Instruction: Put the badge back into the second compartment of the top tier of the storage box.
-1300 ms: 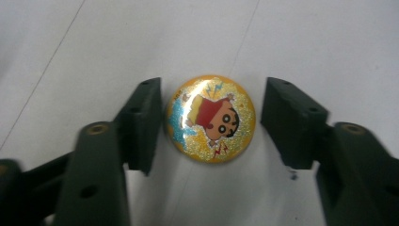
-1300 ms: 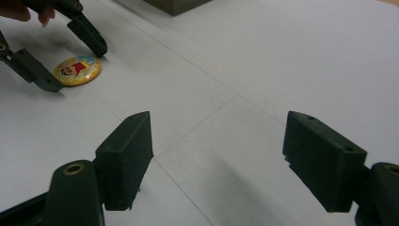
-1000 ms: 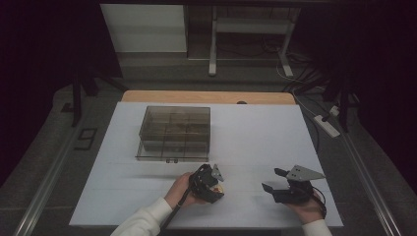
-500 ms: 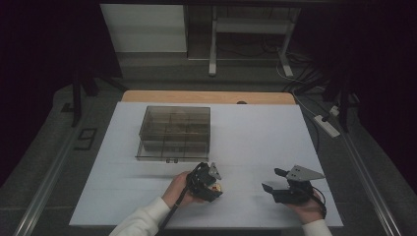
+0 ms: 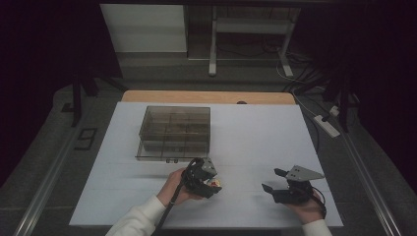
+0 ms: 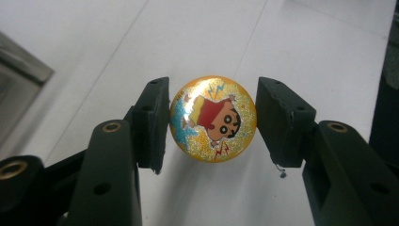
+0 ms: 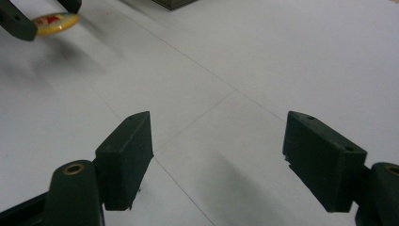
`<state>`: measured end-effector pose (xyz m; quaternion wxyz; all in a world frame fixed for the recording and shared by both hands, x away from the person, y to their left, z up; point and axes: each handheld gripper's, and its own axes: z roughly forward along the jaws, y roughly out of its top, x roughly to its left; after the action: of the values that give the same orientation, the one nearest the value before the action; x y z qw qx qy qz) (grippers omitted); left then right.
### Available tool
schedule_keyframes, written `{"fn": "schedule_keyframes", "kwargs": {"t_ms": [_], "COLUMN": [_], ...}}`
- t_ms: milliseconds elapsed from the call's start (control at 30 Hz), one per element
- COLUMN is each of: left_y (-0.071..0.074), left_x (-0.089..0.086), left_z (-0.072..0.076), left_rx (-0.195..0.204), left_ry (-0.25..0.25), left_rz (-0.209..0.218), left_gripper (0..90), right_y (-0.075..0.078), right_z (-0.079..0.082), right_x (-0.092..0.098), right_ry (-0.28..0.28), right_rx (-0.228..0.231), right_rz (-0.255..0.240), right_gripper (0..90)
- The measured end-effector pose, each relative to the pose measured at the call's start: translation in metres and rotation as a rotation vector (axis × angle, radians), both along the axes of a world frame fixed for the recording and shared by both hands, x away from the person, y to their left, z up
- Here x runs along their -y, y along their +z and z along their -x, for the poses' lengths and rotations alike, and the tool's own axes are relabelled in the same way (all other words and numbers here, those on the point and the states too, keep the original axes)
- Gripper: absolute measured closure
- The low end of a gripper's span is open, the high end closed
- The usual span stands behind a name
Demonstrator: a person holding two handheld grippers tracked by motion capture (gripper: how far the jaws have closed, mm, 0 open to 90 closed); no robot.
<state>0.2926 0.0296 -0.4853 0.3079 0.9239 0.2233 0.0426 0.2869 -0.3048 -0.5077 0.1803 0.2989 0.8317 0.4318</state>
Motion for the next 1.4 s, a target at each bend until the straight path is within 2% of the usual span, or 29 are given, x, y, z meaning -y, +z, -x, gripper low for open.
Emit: {"fn": "schedule_keyframes", "kwargs": {"t_ms": [233, 767, 1400], "left_y": [0.012, 0.027, 0.049], "left_x": [-0.011, -0.025, -0.046], "left_z": [0.0, 0.001, 0.005], "left_rx": [0.014, 0.033, 0.083], "left_ry": [0.021, 0.046, 0.087], "left_rz": [0.035, 0.095, 0.161], "left_gripper": [46.9, 47.0, 47.0], "right_y": [-0.001, -0.001, -0.002], "right_z": [0.0, -0.001, -0.001], "right_x": [0.0, 0.0, 0.001], "right_ry": [-0.001, -0.002, -0.004], "right_rx": [0.0, -0.003, -0.006], "right_rz": [0.004, 0.008, 0.01], "right_gripper": [24.1, 24.0, 23.9]}}
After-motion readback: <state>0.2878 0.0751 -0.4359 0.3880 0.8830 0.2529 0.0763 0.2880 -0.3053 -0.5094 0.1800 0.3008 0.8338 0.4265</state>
